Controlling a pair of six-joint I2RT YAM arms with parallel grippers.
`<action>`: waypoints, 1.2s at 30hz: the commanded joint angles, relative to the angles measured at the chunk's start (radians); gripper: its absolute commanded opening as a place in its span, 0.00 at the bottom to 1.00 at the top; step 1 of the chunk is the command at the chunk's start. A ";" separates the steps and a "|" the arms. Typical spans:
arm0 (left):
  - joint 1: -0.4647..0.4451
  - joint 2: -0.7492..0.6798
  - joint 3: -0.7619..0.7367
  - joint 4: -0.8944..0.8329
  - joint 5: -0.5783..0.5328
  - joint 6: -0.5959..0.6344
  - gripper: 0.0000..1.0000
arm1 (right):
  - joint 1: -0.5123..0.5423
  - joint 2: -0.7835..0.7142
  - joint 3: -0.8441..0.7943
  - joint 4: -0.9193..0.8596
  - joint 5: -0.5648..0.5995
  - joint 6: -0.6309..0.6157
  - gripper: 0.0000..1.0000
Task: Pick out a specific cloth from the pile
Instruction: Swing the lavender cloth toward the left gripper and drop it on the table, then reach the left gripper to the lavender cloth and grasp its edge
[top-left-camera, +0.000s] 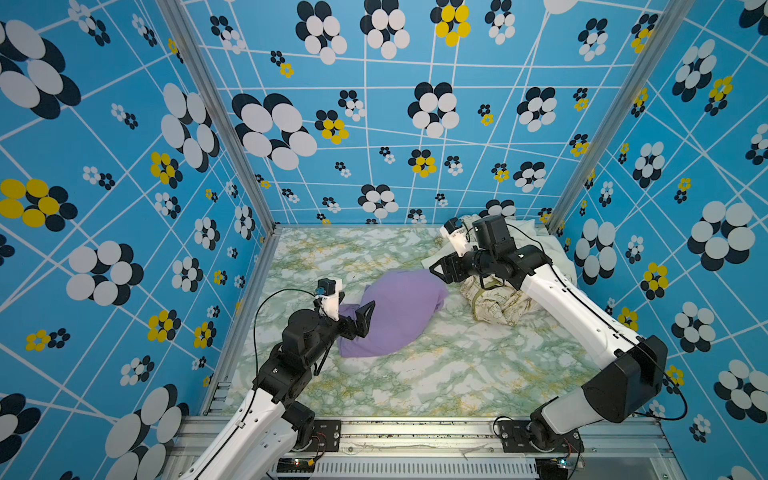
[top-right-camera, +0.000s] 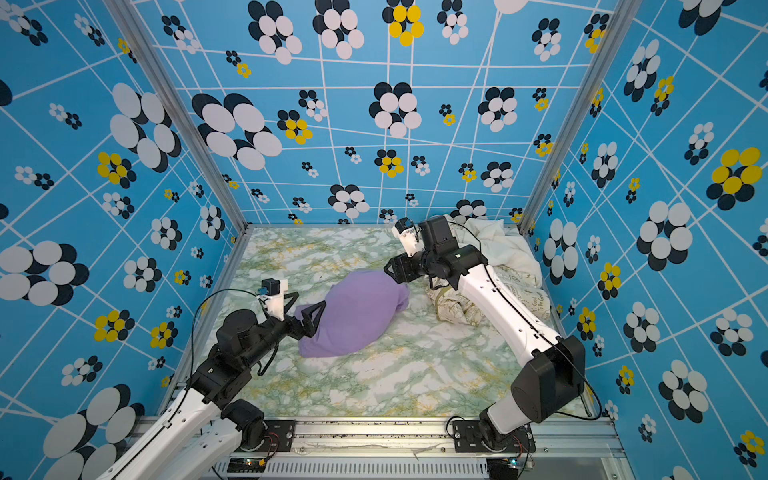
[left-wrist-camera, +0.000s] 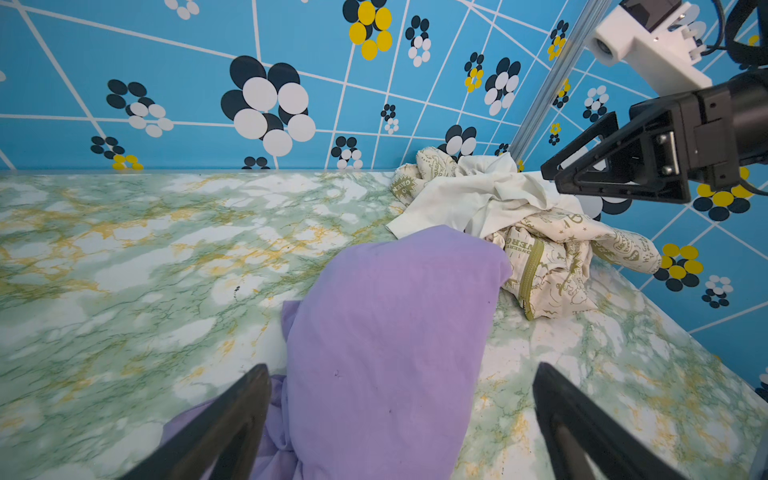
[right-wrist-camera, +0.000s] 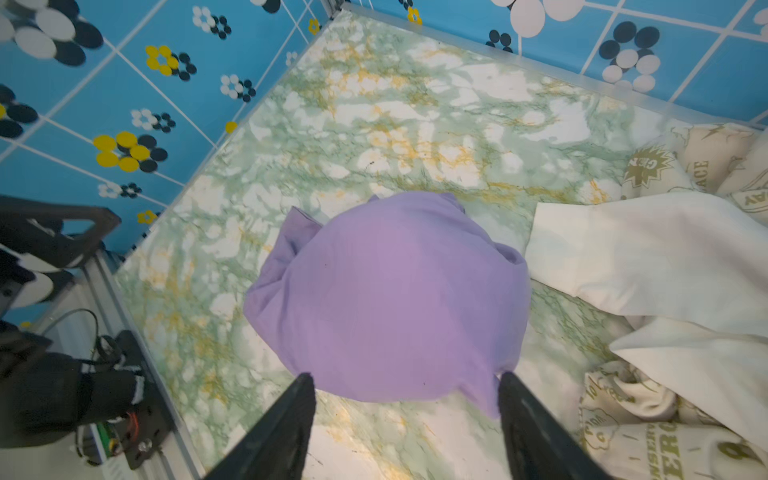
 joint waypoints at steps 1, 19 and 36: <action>-0.023 0.057 0.062 -0.018 0.049 0.032 0.99 | 0.004 -0.116 -0.039 -0.005 0.076 -0.082 0.87; -0.015 0.458 0.291 -0.262 -0.011 -0.141 1.00 | 0.003 -0.248 -0.143 0.084 0.157 -0.078 0.94; 0.245 0.805 0.397 -0.215 0.372 -0.190 0.78 | 0.002 -0.256 -0.159 0.074 0.149 -0.074 0.99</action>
